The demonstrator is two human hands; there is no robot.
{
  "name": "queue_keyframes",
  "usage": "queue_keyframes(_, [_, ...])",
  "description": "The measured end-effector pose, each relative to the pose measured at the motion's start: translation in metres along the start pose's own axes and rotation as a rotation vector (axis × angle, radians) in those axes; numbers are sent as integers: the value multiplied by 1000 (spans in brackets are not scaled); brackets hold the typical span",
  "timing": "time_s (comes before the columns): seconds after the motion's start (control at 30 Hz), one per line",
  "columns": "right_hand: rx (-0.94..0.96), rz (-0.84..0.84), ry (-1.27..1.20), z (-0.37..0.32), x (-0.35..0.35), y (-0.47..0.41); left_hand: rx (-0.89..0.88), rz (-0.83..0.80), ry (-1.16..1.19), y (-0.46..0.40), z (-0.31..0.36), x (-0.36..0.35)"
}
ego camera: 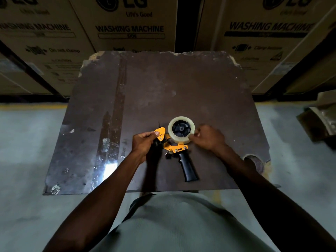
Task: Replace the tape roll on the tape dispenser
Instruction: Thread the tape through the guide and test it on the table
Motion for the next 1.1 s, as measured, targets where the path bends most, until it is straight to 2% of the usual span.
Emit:
queue_keyframes(0.07, [59,45,-57,-9,7,-12,-3,3,-1,1,1,-1])
queue_keyframes(0.33, [241,-26,-67,-34,-10,-16,-13,9,-13,4,5,-1])
queue_keyframes(0.6, [564,-139,81,-66,-46,25,-1,-3,-33,5,5,2])
queue_keyframes(0.77, [735,-139,193,-75,-65,32,28,-23,6,5,5,2])
queue_keyframes(0.9, [761,-160,225,-81,-70,27,29,-40,-3,5,6,3])
queue_keyframes(1.1, [743,-214,141,-82,-77,17,41,-62,-15,-1,2,6])
Point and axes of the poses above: each hand's wrist, its own y-axis away from the middle knuckle, its own x-axis out of the back of the hand, z = x × y, the point moved 7 cm from there along -y, towards the middle knuckle, and after that the axes turned 13 degrees about -x, right-handed, at the moved point
